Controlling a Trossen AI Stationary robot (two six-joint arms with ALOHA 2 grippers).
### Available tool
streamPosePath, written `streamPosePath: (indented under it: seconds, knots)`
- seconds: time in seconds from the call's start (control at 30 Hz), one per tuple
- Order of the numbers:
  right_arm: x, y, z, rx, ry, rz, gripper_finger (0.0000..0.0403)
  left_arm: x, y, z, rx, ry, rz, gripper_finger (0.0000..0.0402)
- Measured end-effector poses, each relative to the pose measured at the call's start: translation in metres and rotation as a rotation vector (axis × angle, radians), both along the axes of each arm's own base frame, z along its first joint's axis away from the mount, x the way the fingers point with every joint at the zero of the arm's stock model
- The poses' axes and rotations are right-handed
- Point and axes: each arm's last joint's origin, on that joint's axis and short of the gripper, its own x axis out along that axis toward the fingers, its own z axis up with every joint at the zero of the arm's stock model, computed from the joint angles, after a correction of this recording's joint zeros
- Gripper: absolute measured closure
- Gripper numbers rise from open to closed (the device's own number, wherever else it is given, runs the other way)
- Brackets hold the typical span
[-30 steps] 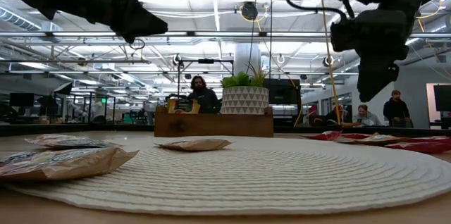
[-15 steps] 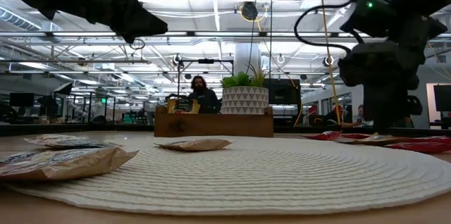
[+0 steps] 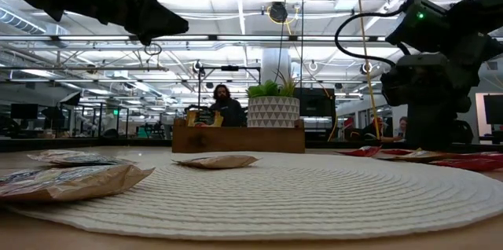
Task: Pick & Place Tea
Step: Put the mango tea bag into the wooden organizer
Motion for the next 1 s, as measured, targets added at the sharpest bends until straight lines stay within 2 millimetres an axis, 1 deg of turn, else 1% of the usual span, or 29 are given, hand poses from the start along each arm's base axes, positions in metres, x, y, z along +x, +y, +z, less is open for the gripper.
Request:
streamPosePath:
  seconds: [0.2, 0.3, 0.47, 0.7, 0.73, 0.87, 1.0]
  knots:
    - [-0.001, 0.000, -0.001, -0.003, 0.011, 0.006, 0.0208, 0.000, 0.000, 0.000, 0.000, 0.001, 0.000, 0.0334]
    - [-0.001, 0.000, -0.001, -0.012, 0.011, 0.014, 0.0223, 0.000, 0.000, 0.000, 0.001, 0.002, 0.000, 0.0334]
    - [-0.001, 0.000, -0.001, -0.020, 0.011, 0.020, 0.0277, 0.000, 0.000, 0.000, 0.001, 0.002, 0.000, 0.0334]
    - [-0.001, -0.002, -0.001, -0.093, 0.005, 0.032, 0.0386, 0.000, 0.000, 0.000, 0.002, 0.003, 0.000, 0.0334]
    - [-0.001, -0.002, -0.001, -0.102, -0.001, 0.045, 0.0394, 0.000, 0.000, 0.000, 0.002, 0.003, -0.001, 0.0334]
    - [0.002, -0.002, 0.001, -0.130, -0.043, 0.067, 0.0401, 0.000, 0.000, 0.000, 0.002, 0.003, 0.000, 0.0334]
    - [0.009, -0.002, 0.008, -0.189, -0.146, 0.084, 0.0402, 0.000, 0.000, 0.000, 0.001, 0.002, 0.000, 0.0334]
